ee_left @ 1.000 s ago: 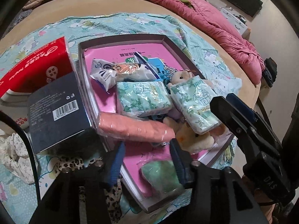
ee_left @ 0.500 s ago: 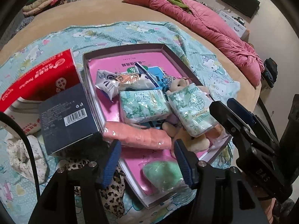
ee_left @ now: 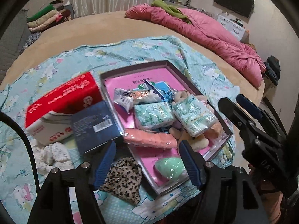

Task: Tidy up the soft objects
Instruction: 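Withdraw both open tools and move toward the two scrunchies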

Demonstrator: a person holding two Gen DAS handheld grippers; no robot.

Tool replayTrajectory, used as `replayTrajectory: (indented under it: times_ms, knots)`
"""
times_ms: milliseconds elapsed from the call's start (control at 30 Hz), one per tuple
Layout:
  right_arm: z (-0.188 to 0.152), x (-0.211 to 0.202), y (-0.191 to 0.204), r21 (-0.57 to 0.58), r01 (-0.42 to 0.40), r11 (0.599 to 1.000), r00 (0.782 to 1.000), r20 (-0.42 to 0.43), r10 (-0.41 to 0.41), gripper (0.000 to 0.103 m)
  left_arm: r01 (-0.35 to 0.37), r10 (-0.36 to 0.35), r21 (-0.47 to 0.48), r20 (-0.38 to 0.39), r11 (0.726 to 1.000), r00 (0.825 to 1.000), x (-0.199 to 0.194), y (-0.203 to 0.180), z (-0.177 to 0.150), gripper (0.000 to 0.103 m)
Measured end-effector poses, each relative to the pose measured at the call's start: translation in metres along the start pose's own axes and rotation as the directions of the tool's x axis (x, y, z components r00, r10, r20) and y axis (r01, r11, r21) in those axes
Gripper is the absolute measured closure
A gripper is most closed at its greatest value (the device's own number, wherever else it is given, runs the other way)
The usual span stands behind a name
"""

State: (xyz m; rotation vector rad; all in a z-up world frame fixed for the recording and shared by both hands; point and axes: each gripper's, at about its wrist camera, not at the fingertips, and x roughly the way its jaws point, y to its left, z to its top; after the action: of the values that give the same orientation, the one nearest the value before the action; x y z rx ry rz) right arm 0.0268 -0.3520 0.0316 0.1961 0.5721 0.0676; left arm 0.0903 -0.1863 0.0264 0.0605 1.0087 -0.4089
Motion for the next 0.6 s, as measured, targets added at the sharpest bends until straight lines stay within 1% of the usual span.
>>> replayTrajectory:
  times_ms: [200,333,500,600]
  knots:
    - [0.009,-0.017,0.022,-0.029,-0.011,1.0,1.0,0.012,0.011,0.025,-0.029,0.029,-0.014,0.038,0.999,0.999,-0.025,0.013,-0.003,0.03]
    - [0.018,-0.034,0.041,-0.052,-0.034,0.998,0.999,0.039,0.036,0.025,-0.06,0.063,-0.045,0.083,0.997,0.995,-0.048,0.027,-0.004,0.028]
    - [0.028,-0.05,0.073,-0.095,-0.083,0.992,0.995,0.048,0.087,0.025,-0.099,0.109,-0.088,0.119,0.991,0.987,-0.075,0.051,-0.006,0.027]
    - [0.032,-0.056,0.093,-0.138,-0.099,0.985,0.993,0.048,0.106,0.025,-0.102,0.117,-0.114,0.129,0.988,0.985,-0.087,0.064,-0.008,0.027]
